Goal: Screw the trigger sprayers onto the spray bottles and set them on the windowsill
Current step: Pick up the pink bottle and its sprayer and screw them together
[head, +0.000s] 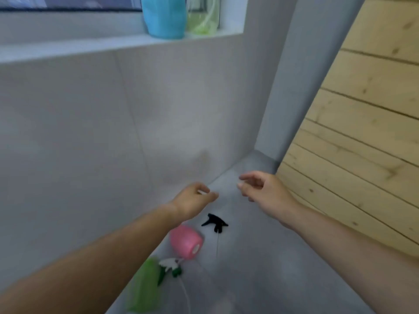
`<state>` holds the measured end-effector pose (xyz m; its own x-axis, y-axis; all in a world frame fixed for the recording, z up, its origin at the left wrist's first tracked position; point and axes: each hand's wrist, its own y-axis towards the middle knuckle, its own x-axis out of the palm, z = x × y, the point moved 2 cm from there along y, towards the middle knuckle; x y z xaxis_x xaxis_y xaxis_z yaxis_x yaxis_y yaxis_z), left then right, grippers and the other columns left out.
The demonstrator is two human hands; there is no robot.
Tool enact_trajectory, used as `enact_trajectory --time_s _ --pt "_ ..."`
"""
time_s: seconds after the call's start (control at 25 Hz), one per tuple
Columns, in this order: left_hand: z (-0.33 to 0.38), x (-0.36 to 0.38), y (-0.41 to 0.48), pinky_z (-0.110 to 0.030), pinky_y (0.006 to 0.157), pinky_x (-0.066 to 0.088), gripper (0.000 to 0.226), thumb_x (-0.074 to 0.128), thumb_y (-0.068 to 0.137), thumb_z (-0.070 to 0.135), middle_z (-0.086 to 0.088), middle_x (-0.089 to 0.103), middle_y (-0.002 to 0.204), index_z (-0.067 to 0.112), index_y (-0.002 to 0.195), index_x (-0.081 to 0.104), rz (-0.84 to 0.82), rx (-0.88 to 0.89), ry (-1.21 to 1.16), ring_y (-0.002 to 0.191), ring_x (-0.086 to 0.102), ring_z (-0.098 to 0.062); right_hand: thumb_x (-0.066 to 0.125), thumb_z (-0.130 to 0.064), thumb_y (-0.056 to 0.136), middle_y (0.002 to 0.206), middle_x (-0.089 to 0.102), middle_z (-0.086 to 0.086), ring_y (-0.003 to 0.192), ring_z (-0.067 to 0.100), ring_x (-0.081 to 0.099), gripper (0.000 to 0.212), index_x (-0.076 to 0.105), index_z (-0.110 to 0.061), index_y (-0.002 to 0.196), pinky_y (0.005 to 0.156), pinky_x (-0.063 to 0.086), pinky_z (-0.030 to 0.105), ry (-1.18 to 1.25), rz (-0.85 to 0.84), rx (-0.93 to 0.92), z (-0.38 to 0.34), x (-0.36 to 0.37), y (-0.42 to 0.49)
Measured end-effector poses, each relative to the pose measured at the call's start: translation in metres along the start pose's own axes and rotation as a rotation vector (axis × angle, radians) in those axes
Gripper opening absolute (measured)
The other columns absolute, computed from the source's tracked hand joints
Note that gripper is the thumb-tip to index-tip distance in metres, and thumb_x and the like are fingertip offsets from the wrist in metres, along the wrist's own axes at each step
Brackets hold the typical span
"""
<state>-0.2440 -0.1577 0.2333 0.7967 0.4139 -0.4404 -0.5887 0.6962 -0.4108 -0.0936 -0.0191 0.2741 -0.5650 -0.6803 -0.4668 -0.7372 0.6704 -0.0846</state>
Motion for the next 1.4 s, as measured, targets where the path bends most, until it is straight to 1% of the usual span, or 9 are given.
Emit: enact_trajectory --time_s 0.12,0.28,0.44,0.6,0.76,0.88,1.04,1.2,1.4 --pt "-0.061 0.029 0.015 -0.030 0.080 0.051 0.061 0.064 0.094 0.049 -0.009 0.058 0.129 0.014 0.143 0.050 -0.071 -0.163 0.169 0.094 0.061 -0.016 0.067 -0.033 0.088 0.103 0.070 0.012 0.096 0.026 0.067 0.029 0.066 -0.015 0.111 0.088 0.055 0.042 -0.068 -0.099 0.172 0.065 0.026 -0.005" --pt "-0.116 0.041 0.041 -0.045 0.108 0.047 0.083 0.062 0.091 0.054 -0.020 0.042 0.151 0.006 0.152 0.033 0.094 -0.409 0.168 0.131 0.051 -0.037 0.066 -0.035 0.088 0.106 0.068 0.007 0.091 0.019 0.065 0.034 0.066 -0.015 0.115 0.074 0.052 0.028 -0.081 -0.156 0.307 0.130 0.068 0.011" --pt "-0.155 0.054 0.069 -0.046 0.107 0.049 0.084 0.066 0.089 0.052 -0.021 0.049 0.143 0.002 0.148 0.034 0.193 -0.564 0.065 0.128 0.053 -0.038 0.068 -0.035 0.085 0.094 0.064 -0.002 0.077 0.009 0.059 0.037 0.066 -0.014 0.116 0.062 0.044 0.017 -0.118 -0.158 0.372 0.183 0.113 0.050" --pt "-0.185 0.064 0.100 -0.046 0.096 0.055 0.087 0.069 0.086 0.054 -0.019 0.050 0.140 0.004 0.148 0.033 0.195 -0.565 0.046 0.127 0.054 -0.037 0.072 -0.036 0.082 0.108 0.069 0.007 0.071 0.004 0.058 0.030 0.067 -0.022 0.107 0.054 0.040 0.010 -0.200 -0.094 0.346 0.225 0.147 0.092" --pt "-0.204 0.073 0.115 -0.041 0.079 0.061 0.093 0.072 0.081 0.058 -0.017 0.049 0.135 0.005 0.146 0.031 0.149 -0.558 0.046 0.116 0.062 -0.035 0.072 -0.048 0.078 0.131 0.062 0.011 0.112 0.027 0.062 0.064 0.058 -0.015 0.131 0.086 0.050 0.030 -0.379 -0.120 0.377 0.256 0.163 0.117" --pt "-0.211 0.079 0.121 -0.044 0.081 0.063 0.097 0.074 0.079 0.059 -0.015 0.049 0.130 0.008 0.146 0.028 0.145 -0.533 -0.010 0.110 0.065 -0.035 0.075 -0.046 0.073 0.117 0.066 0.014 0.095 0.028 0.063 0.060 0.062 -0.009 0.118 0.081 0.055 0.036 -0.448 -0.150 0.390 0.267 0.168 0.123" --pt "-0.213 0.088 0.119 -0.038 0.076 0.062 0.105 0.081 0.076 0.055 -0.008 0.052 0.115 0.003 0.148 0.025 0.151 -0.524 -0.127 0.100 0.064 -0.029 0.082 -0.036 0.067 0.095 0.068 0.012 0.076 0.020 0.060 0.042 0.065 -0.009 0.094 0.055 0.045 0.025 -0.368 -0.205 0.441 0.269 0.167 0.124" --pt "-0.204 0.090 0.110 -0.037 0.073 0.061 0.093 0.086 0.074 0.049 -0.009 0.057 0.126 0.007 0.140 0.036 0.126 -0.451 -0.206 0.103 0.064 -0.028 0.084 -0.021 0.068 0.083 0.064 0.013 0.074 0.024 0.060 0.028 0.062 -0.009 0.080 0.064 0.047 0.029 -0.147 -0.151 0.521 0.264 0.152 0.111" --pt "-0.154 0.078 0.081 -0.038 0.072 0.066 0.082 0.090 0.072 0.040 0.004 0.058 0.111 0.019 0.131 0.037 0.012 -0.323 -0.314 0.102 0.068 -0.022 0.080 -0.017 0.074 0.085 0.072 0.007 0.074 0.017 0.066 0.023 0.061 -0.013 0.086 0.061 0.050 0.027 0.108 -0.178 0.528 0.215 0.095 0.083"
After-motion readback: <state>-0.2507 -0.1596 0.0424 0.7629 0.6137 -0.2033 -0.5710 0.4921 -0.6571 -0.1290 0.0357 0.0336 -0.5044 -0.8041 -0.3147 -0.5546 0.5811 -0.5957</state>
